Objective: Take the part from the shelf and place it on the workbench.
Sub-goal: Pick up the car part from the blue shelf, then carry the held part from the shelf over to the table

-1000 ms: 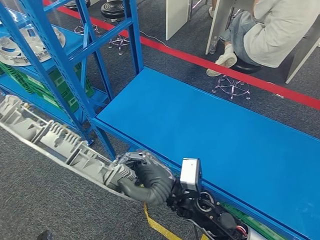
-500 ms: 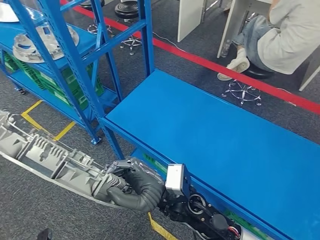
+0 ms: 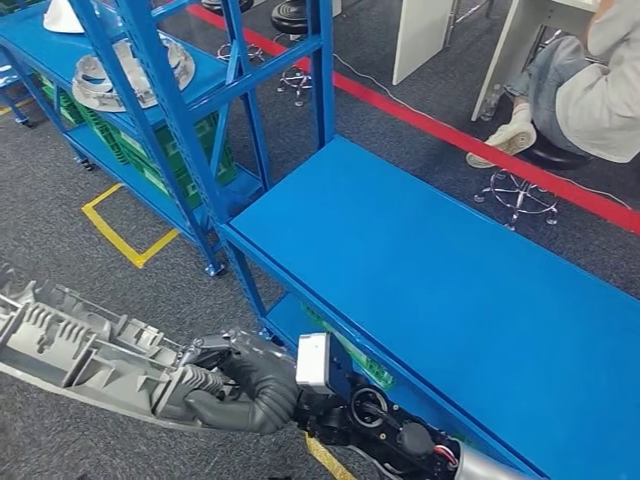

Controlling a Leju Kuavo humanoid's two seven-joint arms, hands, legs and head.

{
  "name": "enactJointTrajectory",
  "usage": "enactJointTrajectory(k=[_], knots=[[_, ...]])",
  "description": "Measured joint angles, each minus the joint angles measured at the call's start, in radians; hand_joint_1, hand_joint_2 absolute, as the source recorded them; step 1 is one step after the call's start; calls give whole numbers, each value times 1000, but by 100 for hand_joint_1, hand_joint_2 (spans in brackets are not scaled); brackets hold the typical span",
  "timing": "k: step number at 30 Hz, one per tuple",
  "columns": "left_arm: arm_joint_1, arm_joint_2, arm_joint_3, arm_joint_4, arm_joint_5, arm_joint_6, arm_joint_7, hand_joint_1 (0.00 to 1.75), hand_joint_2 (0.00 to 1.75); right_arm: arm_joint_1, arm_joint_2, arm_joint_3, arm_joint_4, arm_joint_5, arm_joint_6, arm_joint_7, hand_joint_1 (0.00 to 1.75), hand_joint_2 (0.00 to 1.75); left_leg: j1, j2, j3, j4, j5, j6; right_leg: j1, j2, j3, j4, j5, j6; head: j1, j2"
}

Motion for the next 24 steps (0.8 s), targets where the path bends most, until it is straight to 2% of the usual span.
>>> enactJointTrajectory(k=[1, 2, 3, 5, 6, 7, 8, 10, 11, 12, 13, 14, 15, 16, 17, 18, 19, 21, 22, 23, 24], knots=[[-1, 1, 0, 0, 1, 1, 0, 0, 175, -1, 1, 1, 1, 0, 0, 0, 171, 175, -2, 14, 37, -69, 23, 3, 3, -8, 2, 1, -4, 5, -4, 0], [-3, 1, 0, 0, 2, 3, 2, 0, 175, -2, 3, 2, 1, -1, 2, 0, 171, 175, -4, 25, 62, -116, 35, 9, 6, -15, 3, 2, -8, 10, -6, 0], [-3, 1, 0, 0, 4, 5, 3, 0, 175, -3, 4, 3, 2, -1, 3, 0, 171, 175, -7, 29, 72, -136, 37, 15, 9, -21, 6, 2, -12, 16, -5, 0], [-1, 1, 1, 0, 9, 10, 8, 0, 175, -5, 9, 5, 5, 0, 4, -1, 171, 175, -9, 11, 73, -135, 34, 28, 10, -33, 12, 3, -21, 25, 3, 0], [0, 1, 1, 0, 12, 13, 9, 0, 175, -5, 11, 6, 6, 1, 5, -1, 171, 175, -8, 3, 75, -136, 32, 33, 8, -27, 12, 10, -29, 31, 6, 0], [1, 1, 1, 1, 13, 15, 10, 0, 175, -6, 14, 8, 6, 2, 5, -1, 171, 175, -6, -5, 79, -136, 31, 39, 6, -12, 5, 33, -45, 35, 9, 0], [0, 1, 1, 1, 14, 16, 10, 0, 175, -7, 15, 9, 6, 3, 5, -1, 171, 175, -4, -12, 83, -137, 30, 44, 3, 9, -15, 79, -72, 40, 13, 0], [-1, 2, 1, 1, 14, 19, 10, 0, 175, -8, 17, 11, 8, 3, 7, -2, 171, 175, -6, -28, 87, -137, 27, 52, 1, 45, -87, 231, -140, 43, 25, 0], [-2, 2, 1, 1, 15, 19, 10, 0, 175, -7, 17, 12, 11, 2, 9, -1, 171, 175, -7, -38, 87, -137, 25, 54, 1, 51, -124, 301, -162, 43, 30, 0], [-2, 2, 1, 1, 15, 20, 10, 0, 175, -7, 17, 13, 14, 1, 11, -1, 171, 175, -9, -49, 89, -137, 25, 56, 1, 54, -147, 338, -165, 41, 33, 0], [-1, 1, 1, 1, 16, 20, 11, 0, 175, -7, 17, 14, 16, -1, 14, 0, 171, 175, -11, -62, 91, -137, 24, 56, 1, 56, -151, 333, -146, 37, 37, 0], [-1, 1, 1, 1, 17, 20, 12, 0, 175, -7, 17, 15, 17, -1, 16, 0, 171, 175, -12, -74, 94, -137, 23, 57, 3, 61, -135, 285, -107, 32, 40, 0], [-1, 0, 1, 1, 17, 20, 12, 0, 175, -8, 17, 16, 18, -1, 17, 0, 171, 175, -12, -87, 97, -137, 22, 56, 5, 75, -106, 209, -58, 24, 42, 0], [-2, -2, 1, 1, 17, 21, 13, 0, 175, -8, 18, 17, 20, -1, 20, -1, 171, 175, -12, -99, 99, -137, 21, 55, 6, 101, -75, 133, -20, 16, 43, 0], [-3, -4, 2, 1, 18, 22, 12, 0, 175, -9, 19, 17, 21, -1, 22, -2, 171, 175, -9, -110, 97, -136, 21, 52, 8, 123, -50, 73, 7, 10, 42, 0], [-3, -6, 2, 1, 18, 23, 12, 0, 175, -9, 20, 18, 22, -1, 25, -3, 171, 175, -6, -120, 93, -136, 22, 47, 10, 139, -34, 37, 17, 5, 44, 0], [-2, -7, 2, 1, 19, 24, 12, 0, 175, -10, 21, 19, 24, -2, 28, -4, 171, 175, -2, -129, 88, -137, 25, 41, 11, 143, -28, 25, 15, 1, 47, 0], [3, -7, 2, 1, 21, 26, 13, 0, 175, -11, 25, 22, 25, -2, 30, -4, 171, 175, -1, -142, 83, -138, 27, 30, 9, 120, -17, 5, 17, -2, 55, 0], [3, -7, 2, 1, 21, 27, 13, 0, 175, -13, 28, 23, 25, -2, 30, -5, 171, 175, -4, -128, 77, -126, 19, 26, 5, 108, -11, -7, 21, -4, 53, 0], [1, -7, 2, 1, 22, 27, 12, 0, 175, -14, 31, 24, 26, -2, 30, -5, 171, 175, -7, -105, 62, -96, 0, 22, 1, 94, -4, -19, 25, -5, 47, 0], [-2, -6, 2, 2, 23, 28, 12, 0, 175, -14, 34, 24, 27, -3, 30, -5, 171, 175, -7, -75, 35, -42, -28, 19, 0, 79, 0, -27, 28, -6, 39, 0]])
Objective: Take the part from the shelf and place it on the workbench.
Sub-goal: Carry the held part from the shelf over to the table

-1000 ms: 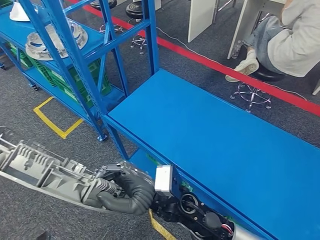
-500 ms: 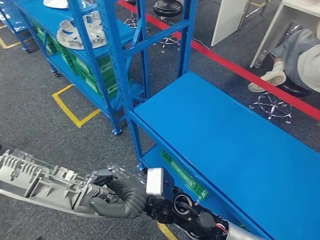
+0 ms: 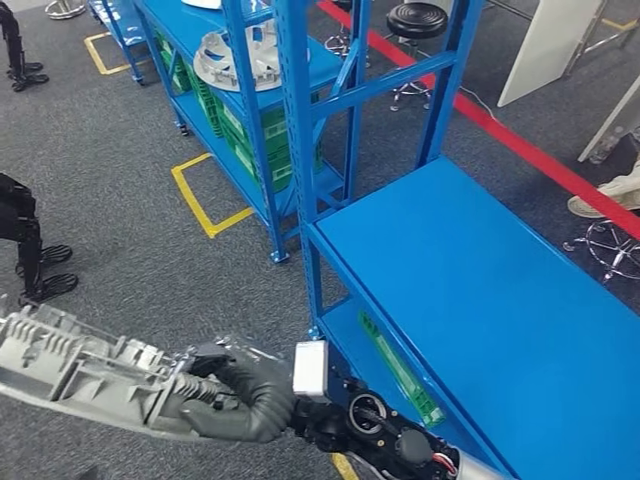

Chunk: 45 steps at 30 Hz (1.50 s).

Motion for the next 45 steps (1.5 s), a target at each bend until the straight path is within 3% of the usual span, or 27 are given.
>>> enactJointTrajectory(k=[2, 4, 5, 7, 8, 10, 12, 14, 17, 18, 19, 20, 21, 23, 25, 27, 28, 30, 32, 34, 35, 36, 38, 39, 40, 43, 45], knots=[[-4, 1, 0, 0, 1, 1, -1, 0, 175, 0, 1, 1, 4, -1, 0, 0, 171, 175, 3, 38, -73, 135, -57, -11, 1, -28, 1, -2, -1, -2, -13, 0], [-1, 1, 0, 0, 2, 1, -1, 0, 175, 1, 1, 2, 9, -1, 0, -1, 171, 175, 11, 49, -103, 184, -57, -22, 0, -54, 2, -1, -6, 1, -20, 0], [0, 1, 0, 0, 2, 1, -1, 0, 175, 1, 1, 2, 11, -1, 0, -1, 171, 175, 15, 56, -86, 146, -29, -27, -1, -66, 3, 1, -9, 4, -24, 0], [0, 2, 0, 0, 2, 2, -1, 0, 175, 0, 1, 2, 13, -1, 0, -1, 171, 175, 22, 87, -11, 0, 38, -37, -2, -87, 4, 11, -20, 15, -31, 0], [-1, 2, 0, 0, 2, 2, -1, 0, 175, -1, 2, 2, 14, -1, 0, -1, 171, 175, 22, 101, 18, -56, 58, -36, -1, -95, 4, 18, -28, 22, -35, 0], [-2, 2, 1, 0, 0, 1, -2, 0, 175, -3, 3, 2, 15, -2, 0, -1, 171, 175, 18, 110, 35, -88, 60, -21, 5, -107, 7, 26, -41, 35, -35, 0], [1, 3, 1, 1, -5, -3, -2, 0, 175, -4, 3, 2, 15, -7, -1, -3, 171, 175, 17, 89, 34, -83, 55, -2, 4, -116, 13, 29, -52, 44, -27, 0], [1, 3, 0, 1, -8, -7, -2, 0, 175, -6, 3, 1, 15, -11, -3, -4, 171, 175, 18, 73, 38, -82, 53, 11, -2, -89, 1, 70, -83, 52, -16, 0], [-2, 4, 1, 1, -9, -8, 0, 0, 175, -5, 3, 0, 17, -12, -6, -4, 171, 175, 13, 47, 43, -82, 50, 23, -4, -32, -97, 279, -179, 53, 3, 0], [-2, 4, 1, 1, -9, -8, 1, 0, 175, -4, 3, 0, 17, -13, -7, -4, 171, 175, 9, 36, 44, -82, 49, 25, -3, -27, -131, 341, -196, 50, 8, 0], [-1, 4, 1, 1, -9, -8, 2, 0, 175, -2, 3, 1, 18, -14, -8, -4, 171, 175, 5, 24, 46, -82, 47, 27, -1, -25, -150, 366, -192, 46, 12, 0], [-1, 5, 1, 1, -9, -8, 3, 0, 175, -2, 3, 1, 18, -16, -8, -3, 171, 175, 2, 11, 49, -82, 46, 28, 0, -22, -149, 349, -166, 39, 14, 0], [-1, 4, 0, 1, -9, -8, 3, 0, 175, -2, 3, 1, 19, -18, -8, -3, 171, 175, -1, -2, 52, -82, 46, 29, 3, -14, -129, 290, -123, 30, 15, 0], [-2, 3, 0, 1, -9, -9, 4, 0, 175, -4, 3, 0, 19, -21, -8, -1, 171, 175, -2, -27, 55, -83, 45, 29, 9, 30, -72, 142, -44, 10, 16, 0], [-2, 2, 0, 1, -10, -10, 4, 0, 175, -6, 3, 0, 19, -25, -8, -1, 171, 175, 4, -48, 50, -84, 48, 23, 13, 62, -38, 65, -18, -1, 18, 0], [2, 2, 0, 1, -11, -11, 4, 0, 175, -7, 4, 0, 20, -26, -8, 0, 171, 175, 7, -69, 46, -89, 53, 10, 13, 47, -26, 47, -16, -3, 23, 0], [4, 3, 0, 1, -11, -11, 4, 0, 175, -8, 4, 0, 20, -27, -8, 0, 171, 175, 6, -64, 44, -87, 51, 6, 10, 34, -19, 33, -12, -2, 24, 0], [1, 6, 0, 1, -12, -12, 5, 0, 175, -11, 5, 0, 21, -28, -8, 1, 171, 175, 1, -22, 16, -32, 16, -2, 2, 6, -6, 5, -2, -4, 14, 0], [-4, 10, 0, 1, -12, -12, 5, 0, 175, -12, 5, 0, 22, -30, -9, 1, 171, 175, 3, 29, -50, 100, -49, -10, 1, -21, -4, -2, 1, -6, 1, 0], [-3, 12, 0, 1, -12, -13, 7, 0, 175, -12, 5, 0, 23, -32, -9, 0, 171, 175, 10, 45, -101, 196, -76, -21, 0, -48, -5, -1, -2, -4, -8, 0], [-2, 13, 0, 1, -12, -13, 8, 0, 175, -12, 5, 0, 23, -33, -10, 0, 171, 175, 15, 50, -98, 188, -61, -26, -2, -60, -4, -1, -4, -2, -11, 0], [-1, 14, 0, 1, -12, -14, 9, 0, 175, -12, 5, 0, 23, -33, -10, 0, 171, 175, 19, 59, -72, 137, -30, -32, -4, -71, -4, 2, -7, 2, -16, 0], [-2, 15, 0, 1, -14, -17, 8, 0, 175, -12, 5, -1, 23, -33, -14, 0, 171, 175, 25, 103, 8, -12, 34, -42, -4, -90, -5, 15, -18, 16, -26, 0], [-3, 16, 0, 1, -15, -18, 8, 0, 175, -12, 5, -1, 23, -34, -15, 0, 171, 175, 25, 118, 35, -62, 49, -39, -1, -97, -6, 22, -25, 24, -30, 0], [-3, 16, 0, 1, -15, -19, 8, 0, 175, -12, 5, -2, 23, -34, -16, 0, 171, 175, 23, 128, 47, -86, 53, -33, 3, -105, -5, 27, -31, 30, -31, 0], [0, 16, -1, 1, -16, -19, 8, 0, 175, -12, 5, -2, 23, -35, -17, 0, 171, 175, 21, 101, 45, -84, 48, -6, 2, -119, 3, 34, -46, 44, -19, 0], [-1, 16, -1, 1, -19, -19, 8, 0, 175, -12, 5, -3, 23, -35, -19, 0, 171, 175, 23, 82, 48, -84, 48, 9, -5, -86, -16, 89, -86, 53, -11, 0]])
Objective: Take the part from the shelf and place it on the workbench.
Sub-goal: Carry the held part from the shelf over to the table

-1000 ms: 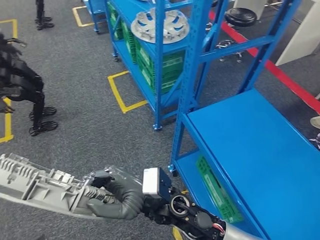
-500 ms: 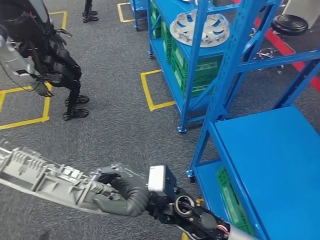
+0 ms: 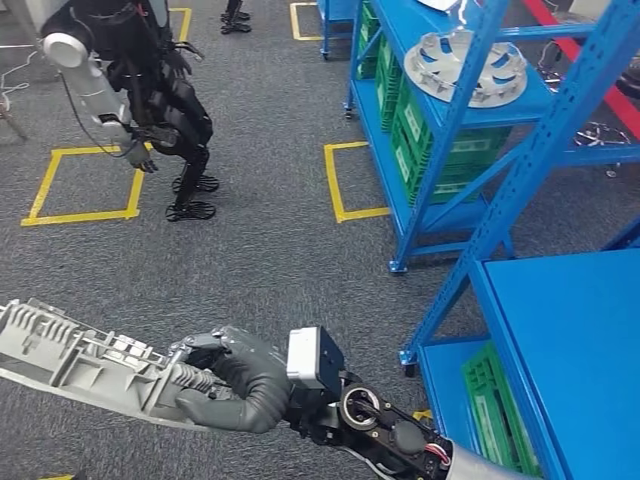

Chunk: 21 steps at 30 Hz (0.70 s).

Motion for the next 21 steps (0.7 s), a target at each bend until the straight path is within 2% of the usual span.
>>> enactJointTrajectory(k=[2, 3, 4, 5, 6, 7, 9, 10, 11, 13, 14, 15, 17, 18, 19, 20, 21], knots=[[-2, 0, 0, 0, -7, -3, 0, 0, 175, 3, -2, -2, 0, 0, -7, 0, 171, 175, -2, -19, 1, 0, 0, 8, -3, 45, -62, 141, -71, 4, 13, 0], [-2, 0, 0, 0, -13, -7, 0, 0, 175, 7, -5, -4, 0, 1, -13, 0, 171, 175, -4, -30, 1, 0, -1, 10, -3, 55, -99, 217, -99, 3, 19, 0], [-2, 0, 0, 0, -20, -12, 0, 0, 175, 10, -8, -5, 0, 2, -21, 1, 171, 175, -7, -43, 1, 0, -1, 11, -3, 60, -126, 267, -109, 1, 23, 0], [-2, 0, 0, 0, -27, -17, 0, 0, 175, 13, -11, -6, 0, 3, -29, 2, 171, 175, -10, -57, 3, 0, -1, 12, -3, 62, -135, 276, -98, -3, 27, 0], [-1, 0, -1, 0, -35, -22, 0, 0, 175, 14, -15, -8, -1, 4, -39, 3, 171, 175, -13, -71, 5, 0, -2, 13, -1, 66, -124, 242, -66, -10, 30, 0], [-2, 1, -1, 0, -42, -27, 0, 0, 175, 15, -19, -10, -3, 6, -48, 5, 171, 175, -15, -85, 8, 0, -2, 13, 1, 76, -98, 173, -22, -19, 34, 0], [-3, -1, -3, 0, -56, -36, 0, 0, 175, 18, -29, -17, -10, 9, -66, 9, 171, 175, -17, -109, 9, 0, -2, 12, 6, 115, -41, 31, 44, -41, 36, 0], [-3, -2, -4, 0, -60, -38, 0, 0, 175, 19, -35, -20, -14, 10, -73, 11, 171, 175, -16, -118, 7, 0, -1, 9, 8, 129, -24, -12, 58, -48, 37, 0], [-2, -2, -6, 0, -63, -40, 1, 0, 175, 19, -40, -22, -18, 10, -78, 12, 171, 175, -13, -127, 4, -1, 1, 4, 10, 135, -15, -30, 58, -52, 39, 0], [4, 2, -9, 1, -65, -40, 3, 0, 175, 20, -48, -24, -27, 11, -87, 14, 171, 175, -10, -142, -1, -6, 6, -8, 7, 119, -3, -48, 63, -51, 47, 0], [6, 3, -10, 1, -65, -41, 3, 0, 175, 20, -50, -25, -31, 11, -91, 16, 171, 175, -12, -132, -6, 1, 0, -12, 3, 109, 4, -59, 69, -51, 47, 0], [5, 4, -10, 2, -65, -41, 3, 0, 175, 20, -52, -26, -34, 10, -93, 17, 171, 175, -15, -113, -19, 25, -17, -16, -1, 97, 8, -70, 75, -51, 42, 0], [0, 6, -11, 2, -65, -41, 3, 0, 175, 21, -57, -27, -37, 10, -95, 18, 171, 175, -17, -60, -74, 139, -79, -23, -2, 71, 11, -82, 82, -52, 25, 0], [-2, 7, -11, 2, -65, -41, 3, 0, 175, 22, -60, -27, -39, 10, -95, 18, 171, 175, -15, -46, -109, 209, -109, -28, -1, 58, 10, -82, 81, -53, 17, 0], [-2, 8, -12, 2, -65, -41, 3, 0, 175, 23, -62, -27, -39, 8, -97, 19, 171, 175, -13, -39, -135, 262, -125, -34, -1, 45, 9, -82, 80, -53, 11, 0], [-2, 8, -14, 2, -64, -40, 3, 0, 175, 24, -64, -27, -40, 7, -99, 20, 171, 175, -10, -34, -144, 280, -122, -38, 0, 33, 9, -81, 79, -52, 7, 0], [-1, 9, -16, 2, -64, -40, 3, 0, 175, 25, -66, -27, -40, 4, -101, 21, 171, 175, -6, -29, -131, 255, -101, -43, 0, 21, 9, -79, 76, -50, 2, 0]])
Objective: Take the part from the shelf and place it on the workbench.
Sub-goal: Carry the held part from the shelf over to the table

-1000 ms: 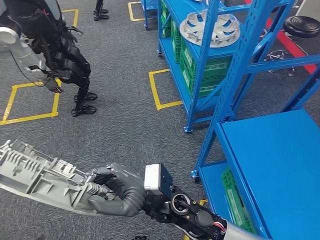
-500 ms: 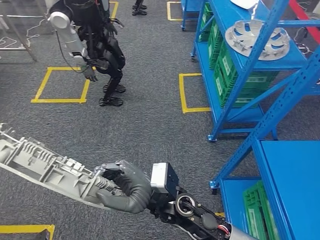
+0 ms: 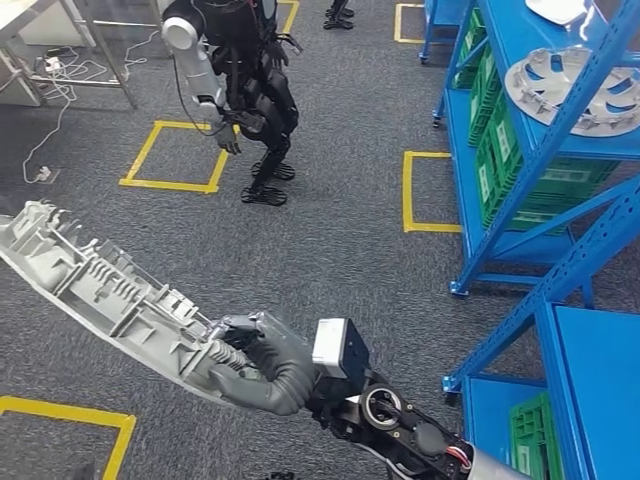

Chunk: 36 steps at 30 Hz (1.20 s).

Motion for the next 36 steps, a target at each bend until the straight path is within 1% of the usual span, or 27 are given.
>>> enactJointTrajectory(k=[2, 4, 5, 7, 9, 11, 13, 14, 15, 16, 18, 19, 20, 21, 22, 23, 24, 25, 27, 28, 29, 30, 31, 33, 34, 35, 36], knots=[[0, 2, -3, 0, 2, 3, 1, 0, 175, 0, -2, 0, -2, -5, -3, 2, 171, 175, 5, 29, 73, -141, 64, -5, 0, -21, 0, 10, -9, 8, -8, 0], [-2, 4, -3, 0, 4, 8, 6, 0, 175, -1, -2, 1, -4, -10, -1, 3, 171, 175, 3, 55, 126, -242, 98, 3, 4, -35, -2, 24, -21, 21, -16, 0], [-3, 4, -4, 0, 4, 10, 9, 0, 175, -2, -2, 1, -5, -12, 1, 2, 171, 175, 1, 58, 131, -254, 99, 12, 8, -42, -1, 28, -26, 27, -16, 0], [-1, 4, -4, 0, 7, 14, 13, 0, 175, -5, -2, 3, -7, -15, 5, 1, 171, 175, -1, 38, 128, -249, 98, 29, 9, -52, 3, 31, -32, 36, -11, 0], [0, 3, -4, 0, 11, 21, 16, 0, 175, -8, -2, 5, -9, -18, 8, 0, 171, 175, 3, 21, 129, -250, 99, 42, 5, -24, -7, 60, -59, 47, -4, 0], [-2, 2, -4, 0, 16, 28, 19, 0, 175, -12, -2, 6, -10, -21, 11, -1, 171, 175, 5, 5, 129, -251, 100, 52, 1, 22, -55, 172, -124, 54, 8, 0], [-2, 2, -4, 0, 20, 32, 21, 0, 175, -12, -3, 7, -10, -22, 12, -3, 171, 175, 2, -15, 127, -250, 101, 55, 0, 38, -120, 319, -184, 54, 19, 0], [-2, 1, -4, 0, 21, 33, 22, 0, 175, -12, -4, 7, -10, -23, 12, -3, 171, 175, 1, -27, 127, -250, 101, 56, 0, 40, -138, 356, -190, 52, 23, 0], [-2, 1, -4, 0, 21, 33, 22, 0, 175, -12, -4, 8, -10, -23, 13, -3, 171, 175, 0, -40, 128, -250, 101, 56, 0, 42, -137, 352, -175, 49, 25, 0], [-2, 0, -4, 0, 21, 33, 23, 0, 175, -13, -5, 8, -10, -23, 13, -3, 171, 175, 0, -54, 130, -250, 101, 56, 0, 47, -117, 305, -140, 45, 28, 0], [-3, -2, -4, 0, 22, 34, 23, 0, 175, -15, -5, 8, -10, -23, 14, -4, 171, 175, -1, -79, 132, -249, 101, 54, 0, 89, -53, 157, -61, 34, 35, 0], [-4, -3, -4, 0, 23, 36, 23, 0, 175, -16, -5, 8, -10, -25, 16, -6, 171, 175, -1, -90, 129, -249, 103, 50, 0, 111, -28, 98, -39, 30, 38, 0], [-4, -4, -4, 0, 25, 39, 23, 0, 175, -18, -5, 8, -10, -27, 20, -7, 171, 175, 1, -101, 124, -249, 105, 45, 0, 126, -13, 64, -31, 26, 41, 0], [-4, -5, -4, 0, 28, 42, 23, 0, 175, -20, -5, 8, -10, -30, 25, -10, 171, 175, 2, -111, 118, -249, 109, 38, 1, 127, -7, 53, -35, 25, 42, 0], [-2, -4, -4, 0, 33, 46, 23, 0, 175, -22, -5, 9, -10, -32, 31, -12, 171, 175, 3, -123, 114, -252, 114, 30, 1, 116, -4, 46, -34, 23, 43, 0], [1, -5, -4, 0, 37, 48, 23, 0, 175, -24, -4, 11, -9, -33, 36, -14, 171, 175, 4, -121, 110, -251, 115, 24, -1, 103, 1, 40, -31, 20, 43, 0], [1, -5, -4, 1, 40, 51, 23, 0, 175, -26, -3, 12, -8, -35, 40, -16, 171, 175, 1, -104, 103, -239, 107, 20, -4, 90, 3, 32, -27, 17, 39, 0], [0, -5, -4, 1, 41, 53, 23, 0, 175, -28, -2, 14, -6, -36, 43, -18, 171, 175, -2, -79, 87, -207, 87, 18, -6, 76, 5, 24, -22, 13, 32, 0], [-5, -6, -4, 1, 43, 56, 25, 0, 175, -31, -1, 17, -2, -37, 48, -22, 171, 175, -4, -24, 25, -82, 23, 14, -4, 47, 5, 19, -18, 8, 14, 0], [-7, -6, -4, 1, 44, 57, 26, 0, 175, -32, -1, 19, 0, -37, 50, -23, 171, 175, -3, -14, -8, -16, -3, 12, -3, 32, 4, 19, -19, 6, 8, 0], [-6, -7, -4, 1, 45, 58, 26, 0, 175, -32, -1, 21, 3, -38, 50, -24, 171, 175, -3, -8, -27, 26, -14, 9, -1, 17, 3, 20, -20, 6, 3, 0], [-5, -8, -4, 1, 46, 59, 26, 0, 175, -32, -1, 22, 5, -38, 50, -25, 171, 175, -2, -5, -28, 30, -6, 8, -1, 3, 2, 20, -20, 6, 0, 0], [-5, -9, -4, 1, 47, 59, 27, 0, 175, -32, -1, 24, 7, -38, 50, -25, 171, 175, -1, 1, -7, -7, 18, 6, 0, -9, 2, 21, -22, 7, -5, 0], [-5, -8, -4, 1, 47, 59, 26, 0, 175, -31, 1, 25, 9, -37, 50, -25, 171, 175, -3, 31, 74, -151, 78, 8, 2, -31, 3, 24, -27, 12, -14, 0], [-5, -7, -4, 1, 47, 59, 25, 0, 175, -31, 1, 25, 9, -37, 49, -25, 171, 175, -5, 43, 105, -209, 98, 13, 5, -39, 3, 27, -30, 17, -17, 0], [-5, -7, -4, 1, 47, 59, 25, 0, 175, -31, 2, 25, 9, -36, 49, -25, 171, 175, -7, 51, 122, -243, 106, 19, 7, -45, 3, 29, -33, 22, -19, 0], [-5, -7, -4, 1, 46, 58, 24, 0, 175, -31, 3, 25, 9, -34, 49, -25, 171, 175, -10, 50, 125, -251, 105, 26, 11, -51, 4, 30, -35, 26, -18, 0]])
